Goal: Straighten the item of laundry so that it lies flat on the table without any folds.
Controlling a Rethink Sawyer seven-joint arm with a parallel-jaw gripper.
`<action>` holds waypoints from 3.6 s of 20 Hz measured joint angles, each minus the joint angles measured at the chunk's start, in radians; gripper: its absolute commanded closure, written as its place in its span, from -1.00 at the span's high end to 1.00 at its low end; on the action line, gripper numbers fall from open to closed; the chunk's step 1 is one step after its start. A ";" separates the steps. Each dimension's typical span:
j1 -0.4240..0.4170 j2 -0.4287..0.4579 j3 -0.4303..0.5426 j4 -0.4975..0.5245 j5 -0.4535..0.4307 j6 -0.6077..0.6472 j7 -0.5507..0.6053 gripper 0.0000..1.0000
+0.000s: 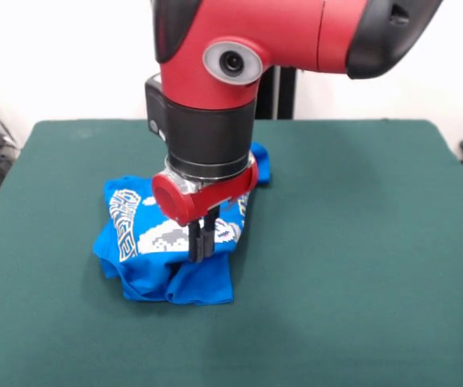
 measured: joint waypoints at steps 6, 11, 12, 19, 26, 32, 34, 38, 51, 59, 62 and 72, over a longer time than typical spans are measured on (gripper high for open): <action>0.000 0.000 0.000 0.009 0.002 0.000 0.000 -1.00; 0.000 -0.005 0.000 0.015 0.017 0.000 0.000 -1.00; 0.000 -0.006 0.000 0.018 0.023 0.000 0.000 -1.00; 0.000 -0.036 0.000 0.042 0.074 0.000 0.000 -1.00; 0.000 -0.063 0.000 0.054 0.093 0.000 0.000 -1.00; 0.002 -0.052 0.000 0.054 0.093 0.000 0.000 -1.00; 0.002 -0.047 0.000 0.055 0.093 0.001 0.000 -1.00; 0.002 -0.039 0.000 0.058 0.093 0.014 0.000 -1.00; 0.002 0.018 0.012 0.071 0.096 0.079 -0.003 -1.00; -0.005 0.017 0.067 0.138 0.137 0.106 -0.120 -1.00; -0.014 0.008 0.087 0.159 0.166 0.111 -0.188 -1.00; -0.063 -0.094 0.159 0.217 0.291 0.111 -0.386 -1.00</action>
